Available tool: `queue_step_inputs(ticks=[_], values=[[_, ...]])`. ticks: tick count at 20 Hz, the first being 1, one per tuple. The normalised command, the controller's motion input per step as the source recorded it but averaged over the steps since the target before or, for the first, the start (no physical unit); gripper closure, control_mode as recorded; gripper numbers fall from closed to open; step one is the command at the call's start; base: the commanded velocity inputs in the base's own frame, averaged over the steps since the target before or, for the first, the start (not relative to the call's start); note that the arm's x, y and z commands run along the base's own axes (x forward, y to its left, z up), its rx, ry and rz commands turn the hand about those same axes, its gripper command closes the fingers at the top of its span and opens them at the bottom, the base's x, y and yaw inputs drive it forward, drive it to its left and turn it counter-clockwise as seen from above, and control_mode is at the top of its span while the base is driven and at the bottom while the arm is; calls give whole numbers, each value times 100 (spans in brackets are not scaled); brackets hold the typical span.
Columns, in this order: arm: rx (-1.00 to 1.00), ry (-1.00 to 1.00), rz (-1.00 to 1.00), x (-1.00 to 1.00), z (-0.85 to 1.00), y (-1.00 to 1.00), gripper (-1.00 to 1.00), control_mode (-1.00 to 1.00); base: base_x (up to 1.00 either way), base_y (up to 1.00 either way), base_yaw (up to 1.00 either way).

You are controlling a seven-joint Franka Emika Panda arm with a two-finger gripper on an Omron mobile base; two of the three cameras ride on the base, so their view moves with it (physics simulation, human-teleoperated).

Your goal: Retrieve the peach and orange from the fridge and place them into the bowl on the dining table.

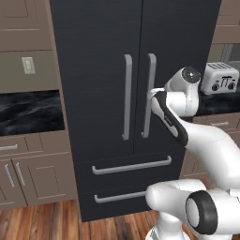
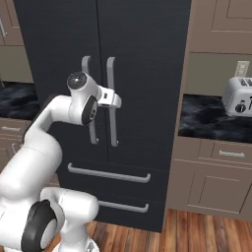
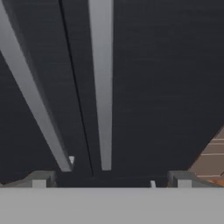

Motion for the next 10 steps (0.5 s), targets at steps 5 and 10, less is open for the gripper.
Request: queue_step_inputs(ticks=[5, 10], values=[[0, -2, 0, 44, 0, 0, -100, -100, 0, 0, 0], [0, -15, 0, 44, -1, 0, -100, -100, 0, 0, 0]])
